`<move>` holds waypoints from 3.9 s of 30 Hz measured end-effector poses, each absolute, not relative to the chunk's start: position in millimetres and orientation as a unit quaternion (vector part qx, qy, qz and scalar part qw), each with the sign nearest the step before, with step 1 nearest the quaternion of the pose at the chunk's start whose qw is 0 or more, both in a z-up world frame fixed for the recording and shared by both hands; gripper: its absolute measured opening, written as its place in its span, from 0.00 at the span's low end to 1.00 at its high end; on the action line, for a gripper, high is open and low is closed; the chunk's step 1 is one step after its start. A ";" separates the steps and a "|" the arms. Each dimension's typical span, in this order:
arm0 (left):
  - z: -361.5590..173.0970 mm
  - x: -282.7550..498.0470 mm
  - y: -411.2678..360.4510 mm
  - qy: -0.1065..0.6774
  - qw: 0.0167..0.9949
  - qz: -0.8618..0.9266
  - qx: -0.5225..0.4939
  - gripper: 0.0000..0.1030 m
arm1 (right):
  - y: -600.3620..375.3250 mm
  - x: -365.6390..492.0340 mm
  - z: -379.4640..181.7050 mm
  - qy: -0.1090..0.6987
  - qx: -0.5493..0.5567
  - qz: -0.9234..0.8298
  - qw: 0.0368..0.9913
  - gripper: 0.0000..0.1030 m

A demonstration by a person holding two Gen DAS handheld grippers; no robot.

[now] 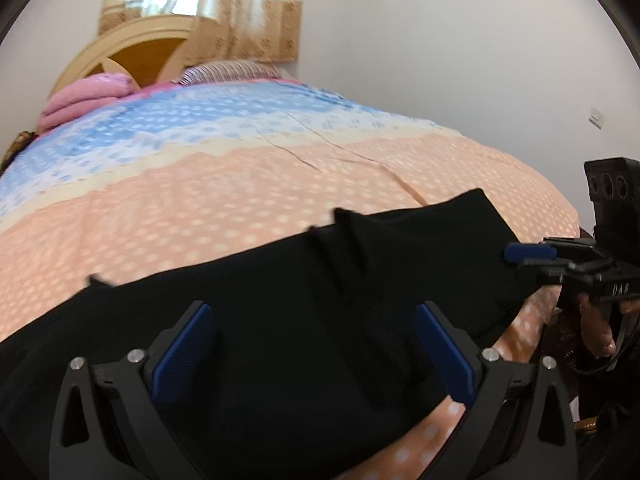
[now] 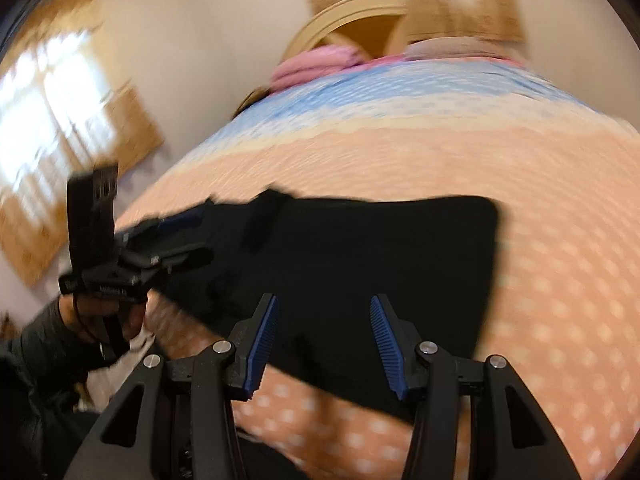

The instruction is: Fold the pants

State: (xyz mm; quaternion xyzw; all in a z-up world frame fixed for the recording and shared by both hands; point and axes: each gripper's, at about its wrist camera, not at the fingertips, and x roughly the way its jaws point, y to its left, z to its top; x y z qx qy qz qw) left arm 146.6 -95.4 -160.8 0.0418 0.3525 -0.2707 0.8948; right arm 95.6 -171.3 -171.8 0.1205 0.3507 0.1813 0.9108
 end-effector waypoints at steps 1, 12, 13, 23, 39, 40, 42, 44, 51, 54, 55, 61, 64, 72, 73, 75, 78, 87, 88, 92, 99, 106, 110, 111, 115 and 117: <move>-163.8 149.8 -101.3 0.361 0.890 -0.276 0.041 0.90 | -182.3 94.0 -172.0 0.341 0.140 0.175 0.913 0.49; -173.1 167.0 -125.3 0.405 0.863 -0.302 -0.005 0.20 | -217.4 87.5 -174.2 0.297 0.209 0.143 0.921 0.55; -172.2 167.2 -124.8 0.405 0.863 -0.303 -0.008 0.18 | -216.1 87.2 -174.8 0.297 0.207 0.143 0.921 0.55; -150.6 156.3 -76.0 0.404 0.865 -0.286 -0.078 0.14 | -201.0 79.4 -168.9 0.272 0.177 0.159 0.933 0.56; -179.2 158.8 -64.3 0.418 0.870 -0.252 -0.076 0.20 | -157.8 94.0 -191.2 0.339 0.088 0.205 0.914 0.61; -180.7 158.1 -63.5 0.417 0.870 -0.253 -0.075 0.20 | -159.5 97.8 -197.1 0.350 0.089 0.207 0.909 0.61; -180.9 158.3 -61.5 0.416 0.869 -0.255 -0.079 0.21 | -155.3 94.4 -195.1 0.345 0.073 0.207 0.912 0.61; -176.5 155.3 -55.8 0.410 0.873 -0.249 -0.083 0.30 | -151.5 89.7 -189.9 0.337 0.068 0.201 0.917 0.61; -165.2 137.8 -12.9 0.385 0.899 -0.200 -0.067 0.63 | -103.7 79.9 -168.0 0.313 0.037 0.252 0.915 0.62; -166.7 133.8 17.8 0.387 0.903 -0.169 -0.077 0.63 | -66.6 84.8 -172.7 0.323 0.010 0.295 0.899 0.62; -166.5 132.6 29.5 0.386 0.906 -0.156 -0.080 0.63 | -57.3 86.2 -174.3 0.324 0.002 0.303 0.896 0.62; -164.0 122.5 104.9 0.372 0.922 -0.063 -0.090 0.71 | -6.7 105.2 -198.5 0.367 -0.035 0.332 0.868 0.62; -166.5 117.8 145.0 0.371 0.924 -0.012 -0.093 0.71 | 2.2 108.0 -201.3 0.368 -0.053 0.323 0.870 0.62; -191.9 101.6 222.4 0.366 0.917 0.081 -0.137 0.80 | 9.4 118.8 -181.2 0.348 -0.026 0.337 0.874 0.62; -195.9 101.5 225.6 0.366 0.915 0.080 -0.146 0.80 | 13.1 122.8 -181.7 0.349 -0.025 0.335 0.875 0.62; -203.4 100.6 231.0 0.364 0.914 0.076 -0.163 0.80 | 20.5 131.0 -187.7 0.359 -0.025 0.326 0.874 0.62; -207.4 100.6 226.4 0.354 0.918 0.071 -0.165 0.80 | 32.7 134.2 -200.8 0.373 -0.047 0.317 0.871 0.62; -204.9 104.0 224.5 0.350 0.921 0.054 -0.160 0.62 | 25.8 113.0 -186.6 0.353 -0.030 0.325 0.877 0.62; -204.5 103.6 223.3 0.351 0.921 0.052 -0.161 0.61 | 23.0 110.3 -186.3 0.350 -0.024 0.325 0.879 0.62; -207.0 106.6 224.1 0.355 0.920 0.053 -0.160 0.61 | 12.4 109.2 -193.8 0.352 0.005 0.318 0.880 0.62; -202.2 102.3 229.2 0.357 0.916 0.058 -0.172 0.45 | 1.5 106.7 -203.3 0.345 0.048 0.307 0.886 0.62; -199.4 99.7 215.1 0.354 0.921 0.089 -0.132 0.44 | 2.5 106.7 -205.0 0.342 0.043 0.305 0.888 0.62; -204.9 104.8 214.6 0.358 0.921 0.080 -0.133 0.50 | 2.3 107.1 -206.2 0.340 0.039 0.304 0.889 0.62; -207.5 107.1 219.8 0.358 0.920 0.071 -0.145 0.51 | 2.5 106.9 -206.5 0.339 0.038 0.304 0.889 0.62; -203.9 101.3 233.8 0.346 0.918 0.053 -0.187 0.31 | 2.3 104.5 -205.8 0.338 0.035 0.304 0.890 0.62; -194.6 91.9 227.3 0.343 0.920 0.047 -0.182 0.16 | 1.6 104.8 -206.0 0.338 0.039 0.304 0.890 0.62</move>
